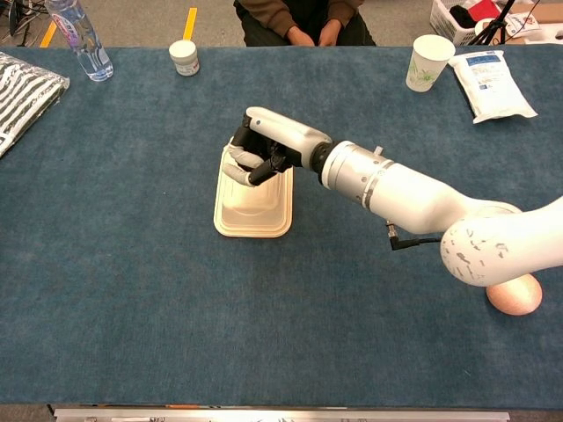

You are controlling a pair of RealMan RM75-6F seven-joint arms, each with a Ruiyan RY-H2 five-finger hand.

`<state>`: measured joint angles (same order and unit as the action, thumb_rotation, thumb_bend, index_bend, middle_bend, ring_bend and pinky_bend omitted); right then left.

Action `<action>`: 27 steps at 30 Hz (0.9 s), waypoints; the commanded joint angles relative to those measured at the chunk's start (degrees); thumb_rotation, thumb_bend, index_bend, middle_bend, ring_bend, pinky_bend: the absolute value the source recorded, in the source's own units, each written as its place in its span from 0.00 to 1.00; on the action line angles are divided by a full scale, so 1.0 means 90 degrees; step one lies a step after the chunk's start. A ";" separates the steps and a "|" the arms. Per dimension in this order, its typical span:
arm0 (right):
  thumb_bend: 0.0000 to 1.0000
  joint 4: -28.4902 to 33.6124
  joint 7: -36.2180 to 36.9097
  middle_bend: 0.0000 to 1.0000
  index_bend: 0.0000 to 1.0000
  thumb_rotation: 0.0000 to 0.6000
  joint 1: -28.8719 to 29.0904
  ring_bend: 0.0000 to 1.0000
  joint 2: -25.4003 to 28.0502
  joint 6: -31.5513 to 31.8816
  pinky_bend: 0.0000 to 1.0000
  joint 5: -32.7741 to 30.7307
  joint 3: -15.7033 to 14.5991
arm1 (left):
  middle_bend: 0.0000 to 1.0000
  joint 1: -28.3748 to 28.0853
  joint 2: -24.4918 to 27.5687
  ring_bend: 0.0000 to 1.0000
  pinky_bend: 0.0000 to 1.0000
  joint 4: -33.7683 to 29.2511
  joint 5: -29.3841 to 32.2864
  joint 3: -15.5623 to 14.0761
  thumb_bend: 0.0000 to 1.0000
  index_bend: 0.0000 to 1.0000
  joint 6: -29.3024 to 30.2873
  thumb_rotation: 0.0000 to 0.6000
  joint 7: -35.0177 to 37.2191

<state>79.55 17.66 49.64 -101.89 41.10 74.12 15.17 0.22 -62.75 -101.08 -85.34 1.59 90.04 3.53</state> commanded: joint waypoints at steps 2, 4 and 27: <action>0.44 -0.0390 0.0077 0.95 0.97 1.00 0.0181 0.96 -0.0335 -0.0114 0.96 -0.0132 0.0052 | 0.23 0.0011 0.0011 0.15 0.12 0.0024 0.0016 0.0011 0.15 0.31 -0.0002 1.00 0.0041; 0.44 -0.0566 0.0120 0.95 0.97 1.00 0.0234 0.96 -0.0464 -0.0161 0.96 -0.0172 0.0052 | 0.23 0.0015 0.0016 0.15 0.12 0.0035 0.0036 0.0019 0.15 0.31 -0.0009 1.00 0.0057; 0.44 -0.1123 0.0541 0.95 0.97 1.00 0.0330 0.96 -0.0735 -0.0119 0.96 -0.0063 0.0073 | 0.23 0.0055 0.0026 0.15 0.12 0.0103 0.0072 0.0035 0.15 0.31 -0.0039 1.00 0.0085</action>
<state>69.40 22.49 52.65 -108.53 39.99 73.56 15.79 0.72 -62.52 -100.15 -84.70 1.91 89.69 4.29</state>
